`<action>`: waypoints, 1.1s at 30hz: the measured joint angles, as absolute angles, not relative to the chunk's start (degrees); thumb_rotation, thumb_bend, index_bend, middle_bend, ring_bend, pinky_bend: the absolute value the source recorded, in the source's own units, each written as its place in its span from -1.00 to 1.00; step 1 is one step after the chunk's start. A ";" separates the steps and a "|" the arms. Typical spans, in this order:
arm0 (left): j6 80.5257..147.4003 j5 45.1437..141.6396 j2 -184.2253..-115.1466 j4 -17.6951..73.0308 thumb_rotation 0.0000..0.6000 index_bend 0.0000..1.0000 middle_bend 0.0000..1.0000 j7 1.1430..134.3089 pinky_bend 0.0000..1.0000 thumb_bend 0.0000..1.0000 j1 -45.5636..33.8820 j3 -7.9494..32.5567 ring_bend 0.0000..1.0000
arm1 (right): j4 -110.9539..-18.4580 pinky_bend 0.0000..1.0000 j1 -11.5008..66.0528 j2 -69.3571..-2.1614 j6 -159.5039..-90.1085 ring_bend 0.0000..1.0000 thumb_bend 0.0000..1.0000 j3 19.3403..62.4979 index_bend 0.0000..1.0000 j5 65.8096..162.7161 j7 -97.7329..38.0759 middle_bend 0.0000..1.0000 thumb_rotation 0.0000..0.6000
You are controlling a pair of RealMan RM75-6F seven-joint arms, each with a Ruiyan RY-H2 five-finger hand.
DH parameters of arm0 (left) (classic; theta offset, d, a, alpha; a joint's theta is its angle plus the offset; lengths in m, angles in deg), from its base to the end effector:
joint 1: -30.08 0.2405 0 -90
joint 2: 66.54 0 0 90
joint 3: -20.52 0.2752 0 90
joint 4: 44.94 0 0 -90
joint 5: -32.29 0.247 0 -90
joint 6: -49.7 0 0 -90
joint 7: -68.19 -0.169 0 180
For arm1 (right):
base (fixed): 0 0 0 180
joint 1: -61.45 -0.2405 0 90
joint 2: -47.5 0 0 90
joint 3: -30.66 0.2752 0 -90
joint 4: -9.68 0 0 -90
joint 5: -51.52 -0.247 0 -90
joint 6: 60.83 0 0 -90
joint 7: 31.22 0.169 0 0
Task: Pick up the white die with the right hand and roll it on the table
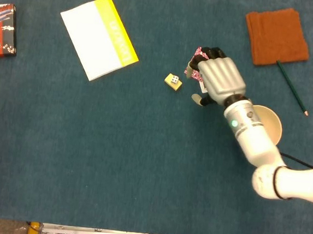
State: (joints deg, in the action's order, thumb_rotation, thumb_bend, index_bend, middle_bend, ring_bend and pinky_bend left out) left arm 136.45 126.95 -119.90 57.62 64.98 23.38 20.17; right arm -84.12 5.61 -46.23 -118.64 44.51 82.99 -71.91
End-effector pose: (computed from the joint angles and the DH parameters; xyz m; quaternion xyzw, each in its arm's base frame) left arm -0.2904 0.2050 0.1657 -0.6581 -0.3270 -0.4012 0.5469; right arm -0.0701 -0.3793 -0.0997 0.7472 -0.4380 0.3021 0.3982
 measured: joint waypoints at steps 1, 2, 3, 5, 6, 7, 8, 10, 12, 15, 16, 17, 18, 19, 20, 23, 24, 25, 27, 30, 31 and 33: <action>136.51 126.93 -119.89 57.47 1.00 -0.63 -0.46 65.11 -0.70 -0.18 23.42 20.17 -0.65 | -83.10 -0.79 5.11 -47.09 -118.82 -0.80 -0.60 44.44 -0.16 82.65 -72.38 -0.39 1.00; 136.56 126.93 -119.89 57.41 1.00 -0.63 -0.46 65.18 -0.70 -0.18 23.44 20.17 -0.65 | -81.74 -0.79 4.45 -48.21 -119.02 -0.80 -0.60 44.40 -0.16 82.20 -72.96 -0.39 1.00; 136.62 126.91 -119.90 57.29 1.00 -0.63 -0.46 65.32 -0.70 -0.18 23.47 20.17 -0.65 | -80.72 -0.79 3.96 -49.02 -119.13 -0.80 -0.60 44.41 -0.16 81.84 -73.37 -0.39 1.00; 136.69 126.87 -119.94 56.96 1.00 -0.63 -0.46 65.62 -0.70 -0.18 23.53 20.17 -0.65 | -78.44 -0.79 2.87 -50.75 -119.29 -0.80 -0.59 44.50 -0.16 80.92 -74.28 -0.39 1.00; 136.80 126.87 -120.00 56.69 1.00 -0.63 -0.46 65.83 -0.70 -0.18 23.60 20.19 -0.65 | -77.50 -0.79 2.43 -51.43 -119.33 -0.80 -0.59 44.58 -0.16 80.51 -74.64 -0.39 1.00; 136.88 126.88 -120.05 56.48 1.00 -0.63 -0.46 65.99 -0.70 -0.18 23.64 20.21 -0.65 | -76.58 -0.79 2.01 -52.09 -119.35 -0.80 -0.58 44.68 -0.16 80.09 -74.98 -0.39 1.00; 136.96 126.87 -120.09 56.29 1.00 -0.63 -0.46 66.16 -0.70 -0.18 23.67 20.19 -0.65 | -75.37 -0.79 1.49 -52.94 -119.34 -0.80 -0.57 44.85 -0.16 79.52 -75.36 -0.39 1.00; 137.01 126.71 -120.13 55.97 1.00 -0.63 -0.46 66.45 -0.70 -0.18 23.65 20.06 -0.65 | -73.60 -0.79 0.76 -54.16 -119.21 -0.80 -0.54 45.17 -0.16 78.68 -75.82 -0.39 1.00; 137.04 126.49 -120.14 55.70 1.00 -0.63 -0.46 66.82 -0.70 -0.18 23.65 19.99 -0.65 | -71.68 -0.79 0.01 -55.43 -118.88 -0.80 -0.54 45.51 -0.16 77.88 -76.23 -0.39 1.00; 137.17 126.18 -120.12 55.22 1.00 -0.63 -0.46 67.43 -0.70 -0.18 23.73 19.88 -0.65 | -69.23 -0.79 -0.77 -56.94 -118.25 -0.80 -0.50 45.79 -0.16 77.06 -76.65 -0.39 1.00; 137.19 126.13 -120.12 55.08 1.00 -0.63 -0.46 67.53 -0.70 -0.18 23.74 19.86 -0.65 | -68.56 -0.79 -0.96 -57.33 -118.08 -0.80 -0.47 45.86 -0.16 76.85 -76.74 -0.39 1.00; 137.16 126.09 -120.11 54.98 1.00 -0.63 -0.46 67.62 -0.70 -0.18 23.73 19.84 -0.65 | -67.68 -0.79 -1.18 -57.82 -117.86 -0.80 -0.45 45.95 -0.16 76.63 -76.85 -0.39 1.00; 137.10 126.05 -120.10 54.87 1.00 -0.63 -0.46 67.64 -0.70 -0.18 23.69 19.82 -0.65 | -67.03 -0.79 -1.33 -58.18 -117.69 -0.80 -0.43 46.01 -0.15 76.47 -76.91 -0.39 1.00; 137.06 126.04 -120.12 54.79 1.00 -0.63 -0.46 67.63 -0.70 -0.18 23.65 19.79 -0.65 | -66.38 -0.79 -1.46 -58.56 -117.50 -0.80 -0.42 46.08 -0.15 76.31 -76.96 -0.39 1.00; 137.03 125.99 -120.15 54.72 1.00 -0.63 -0.46 67.61 -0.70 -0.18 23.63 19.76 -0.65 | -65.51 -0.79 -1.63 -59.06 -117.23 -0.80 -0.42 46.17 -0.14 76.09 -77.00 -0.39 1.00; 137.03 125.90 -120.19 54.55 1.00 -0.63 -0.46 67.71 -0.70 -0.18 23.61 19.71 -0.65 | -63.40 -0.79 -2.05 -60.35 -116.46 -0.80 -0.42 46.37 -0.14 75.59 -77.13 -0.39 1.00; 137.06 125.85 -120.18 54.47 1.00 -0.63 -0.46 67.78 -0.70 -0.18 23.63 19.69 -0.65 | -62.83 -0.79 -2.17 -60.75 -116.16 -0.80 -0.42 46.46 -0.14 75.47 -77.12 -0.39 1.00; 137.08 125.79 -120.17 54.40 1.00 -0.63 -0.46 67.82 -0.70 -0.18 23.64 19.67 -0.65 | -62.31 -0.79 -2.29 -61.13 -115.88 -0.80 -0.42 46.56 -0.14 75.41 -77.08 -0.39 1.00; 137.11 125.64 -120.16 54.22 1.00 -0.63 -0.46 67.95 -0.70 -0.18 23.69 19.64 -0.65 | -61.34 -0.79 -2.55 -61.85 -115.36 -0.80 -0.42 46.71 -0.14 75.46 -77.03 -0.39 1.00; 137.11 125.49 -120.21 53.89 1.00 -0.63 -0.46 68.22 -0.70 -0.18 23.73 19.63 -0.65 | -60.33 -0.79 -2.86 -62.60 -115.06 -0.80 -0.42 46.90 -0.14 75.54 -77.15 -0.39 1.00; 137.07 125.45 -120.24 53.79 1.00 -0.63 -0.46 68.28 -0.70 -0.18 23.72 19.62 -0.65 | -60.10 -0.79 -2.93 -62.77 -115.01 -0.80 -0.42 46.98 -0.14 75.52 -77.21 -0.39 1.00; 136.97 125.39 -120.32 53.62 1.00 -0.63 -0.46 68.38 -0.70 -0.18 23.67 19.60 -0.65 | -59.60 -0.79 -3.08 -63.16 -114.91 -0.80 -0.42 47.14 -0.13 75.50 -77.35 -0.39 1.00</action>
State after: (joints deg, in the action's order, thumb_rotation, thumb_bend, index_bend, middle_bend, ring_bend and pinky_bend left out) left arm 136.97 125.39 -120.32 53.62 68.38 23.67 19.60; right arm -59.60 -3.08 -63.16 -114.91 47.14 75.50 -77.35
